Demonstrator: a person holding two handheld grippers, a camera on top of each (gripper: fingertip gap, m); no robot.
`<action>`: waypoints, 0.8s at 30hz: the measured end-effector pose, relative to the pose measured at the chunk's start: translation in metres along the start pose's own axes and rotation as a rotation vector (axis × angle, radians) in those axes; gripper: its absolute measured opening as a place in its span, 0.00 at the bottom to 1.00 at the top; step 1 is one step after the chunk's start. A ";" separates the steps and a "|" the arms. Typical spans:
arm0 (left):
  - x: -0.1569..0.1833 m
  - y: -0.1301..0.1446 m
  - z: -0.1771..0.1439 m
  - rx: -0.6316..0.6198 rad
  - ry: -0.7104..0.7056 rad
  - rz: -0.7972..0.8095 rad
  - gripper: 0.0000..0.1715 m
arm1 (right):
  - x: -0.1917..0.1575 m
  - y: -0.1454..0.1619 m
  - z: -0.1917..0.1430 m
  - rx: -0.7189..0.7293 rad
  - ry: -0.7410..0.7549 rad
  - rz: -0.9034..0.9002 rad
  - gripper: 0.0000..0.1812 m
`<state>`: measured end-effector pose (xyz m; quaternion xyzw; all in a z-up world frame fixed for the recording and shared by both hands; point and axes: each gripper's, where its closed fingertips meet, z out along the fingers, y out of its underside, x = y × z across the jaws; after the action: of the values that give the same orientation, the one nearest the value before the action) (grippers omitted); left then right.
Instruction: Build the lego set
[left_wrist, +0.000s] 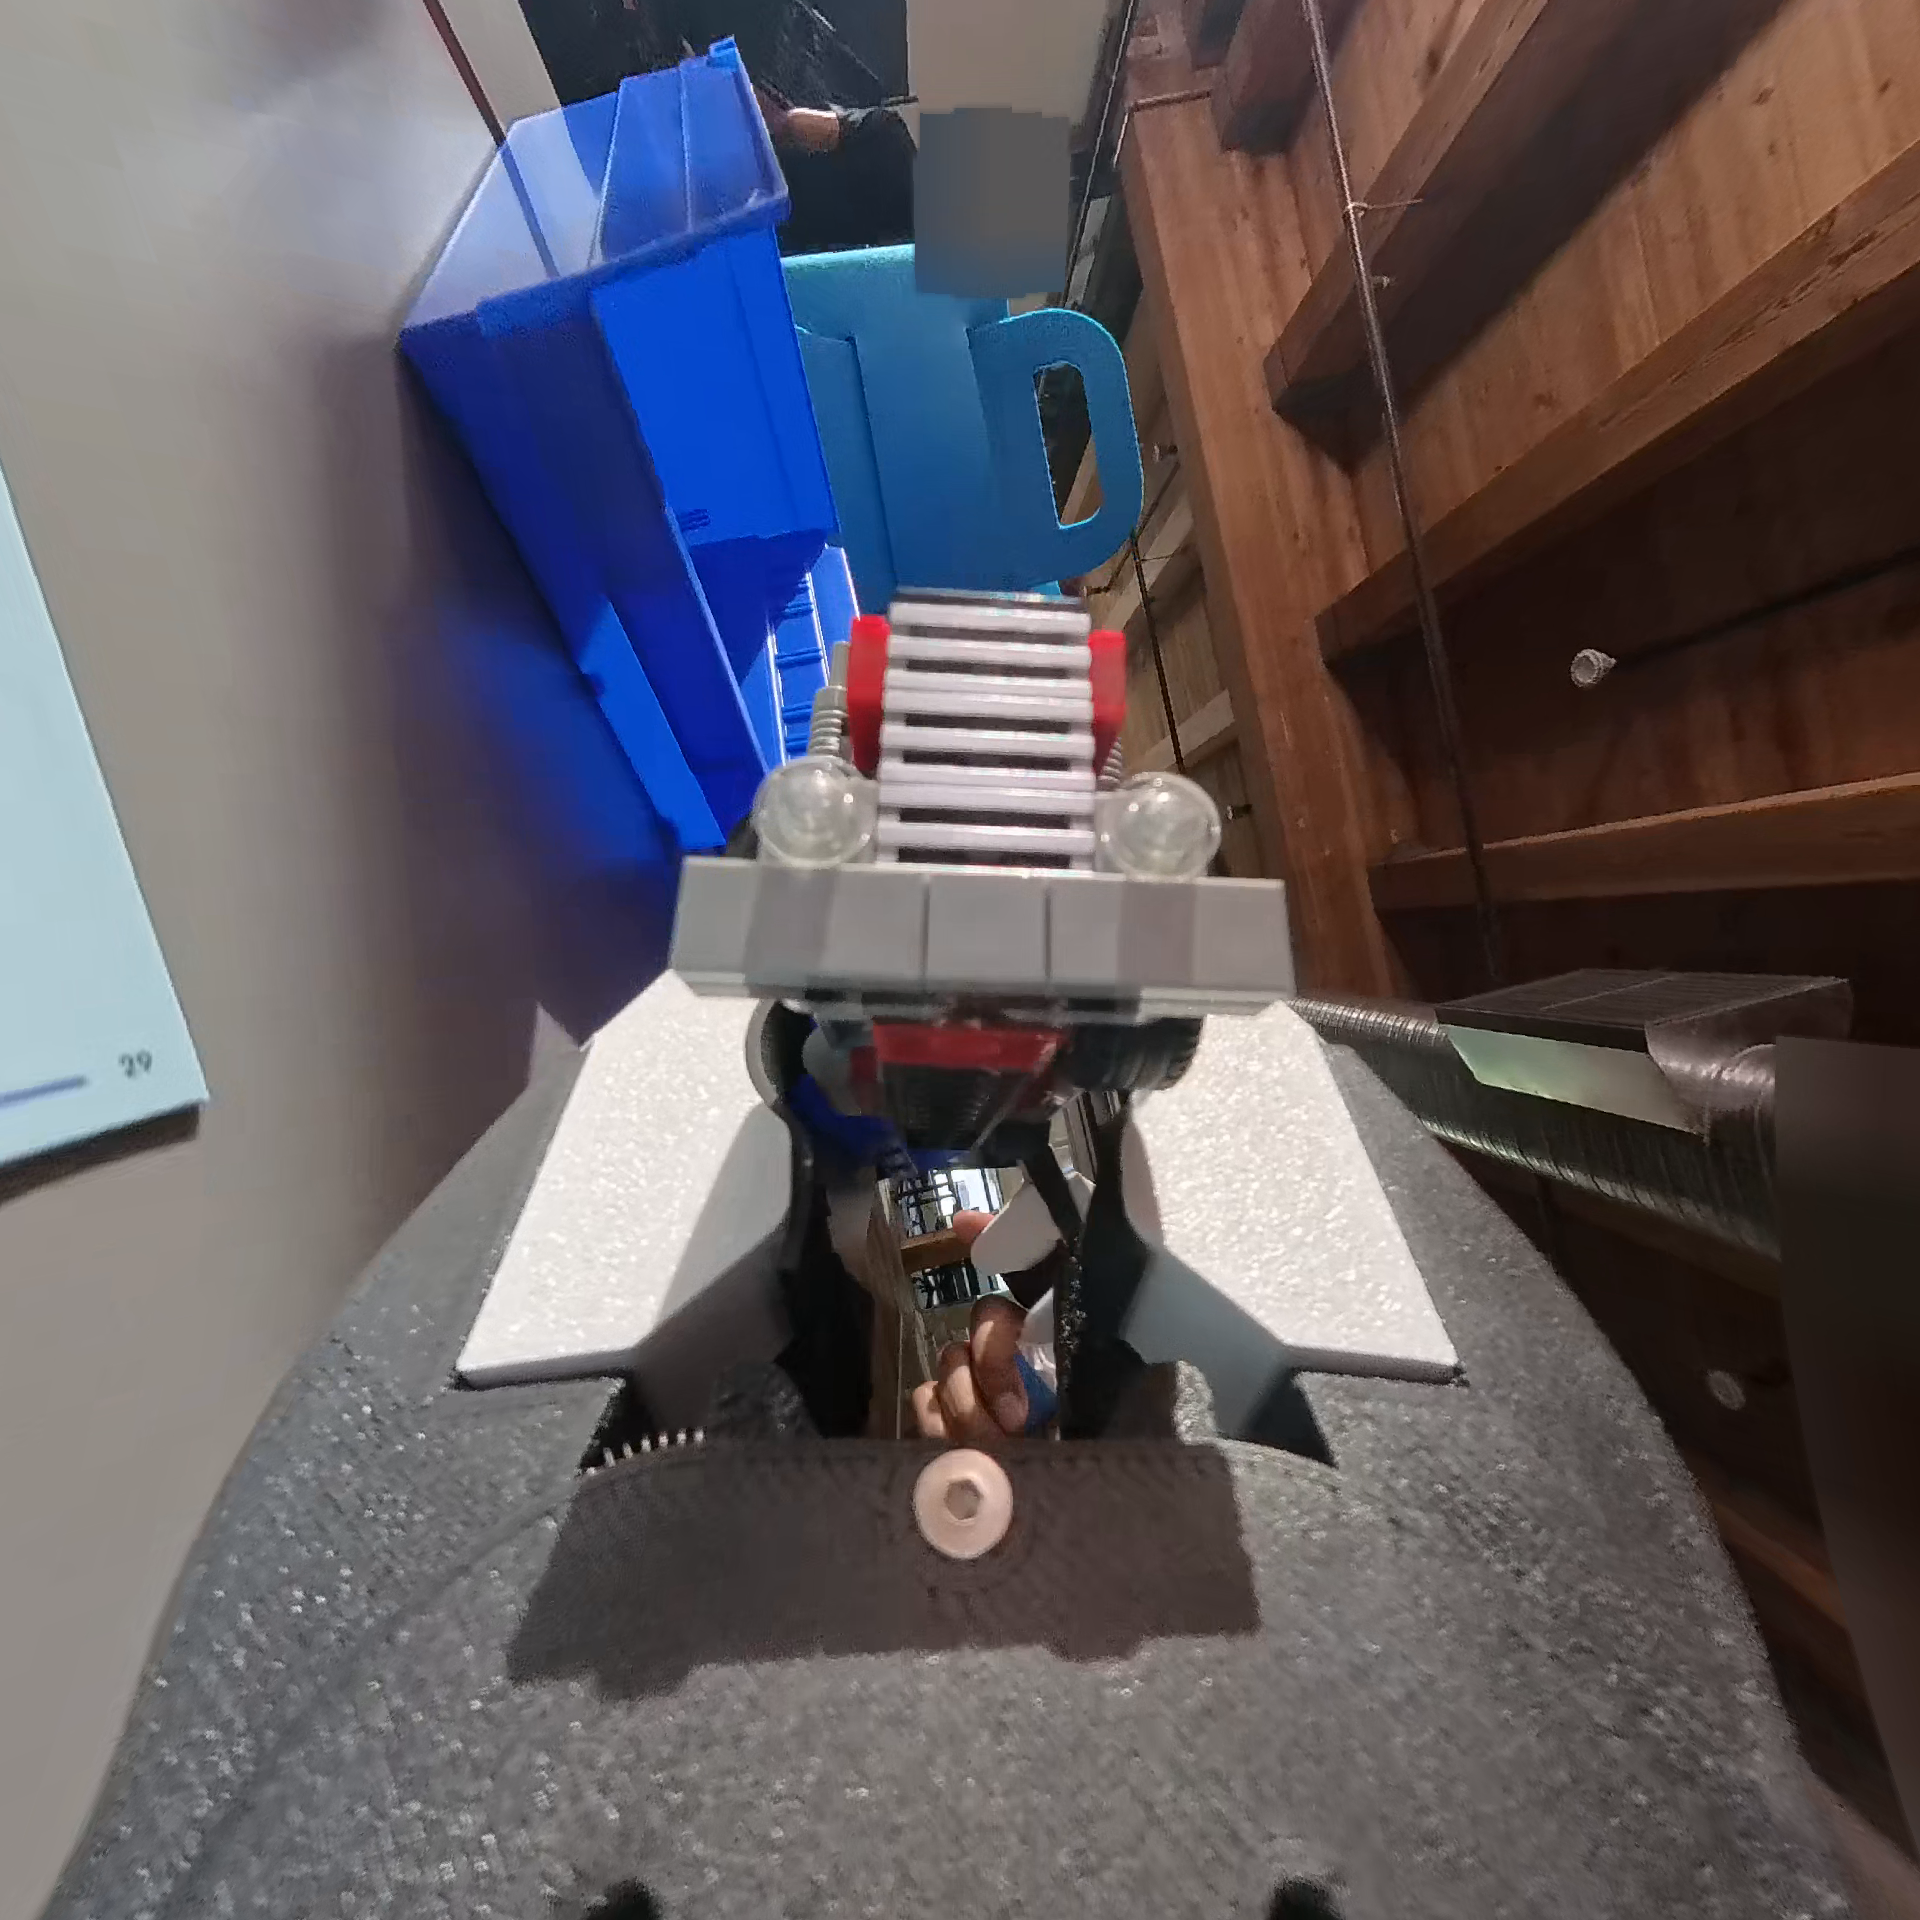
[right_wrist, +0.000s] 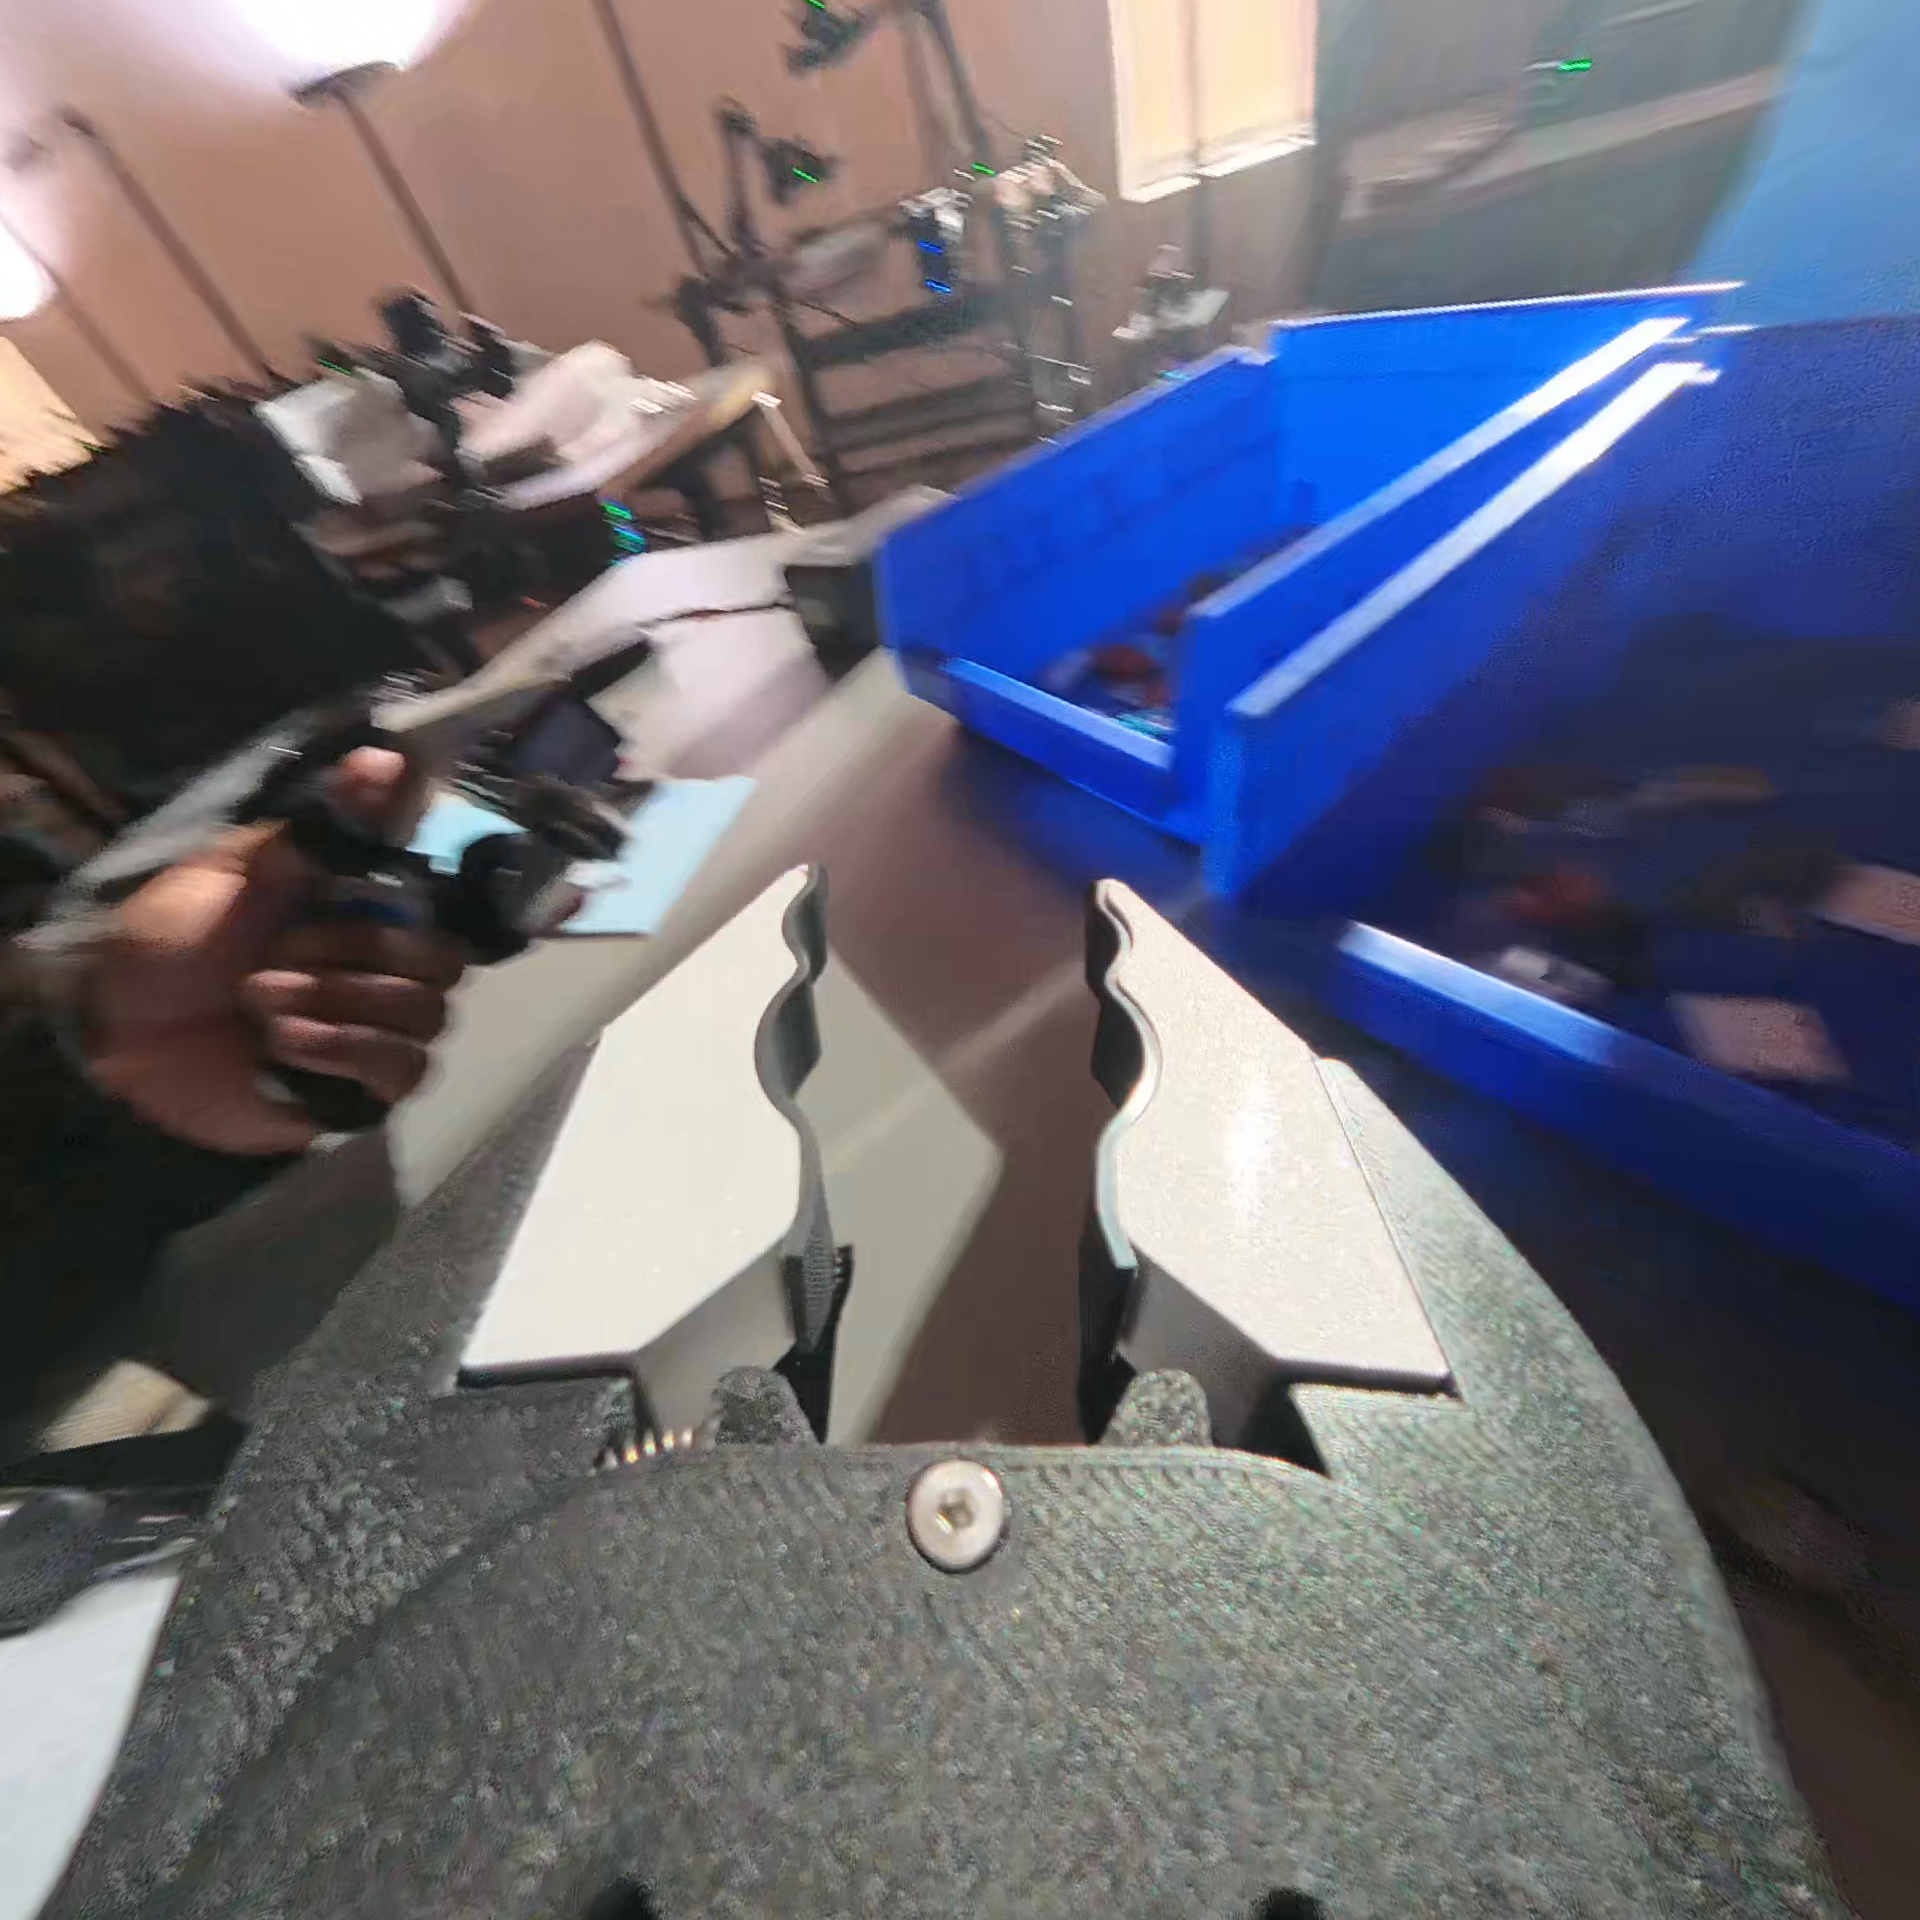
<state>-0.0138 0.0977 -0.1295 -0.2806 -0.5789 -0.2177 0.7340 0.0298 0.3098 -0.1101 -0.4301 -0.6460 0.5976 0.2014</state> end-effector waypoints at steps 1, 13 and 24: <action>-0.001 0.006 -0.002 -0.008 0.001 -0.005 0.32 | 0.023 0.006 -0.018 -0.029 0.085 -0.027 0.28; -0.015 0.064 0.025 -0.152 -0.024 -0.011 0.32 | 0.125 0.083 -0.074 -0.362 0.322 -0.138 0.25; -0.023 0.066 0.035 -0.172 -0.035 0.007 0.32 | 0.150 0.105 -0.059 -0.505 0.332 -0.232 0.16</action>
<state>-0.0017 0.1703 -0.1569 -0.3482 -0.5698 -0.2591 0.6978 0.0268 0.4558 -0.2352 -0.4816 -0.7768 0.3131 0.2579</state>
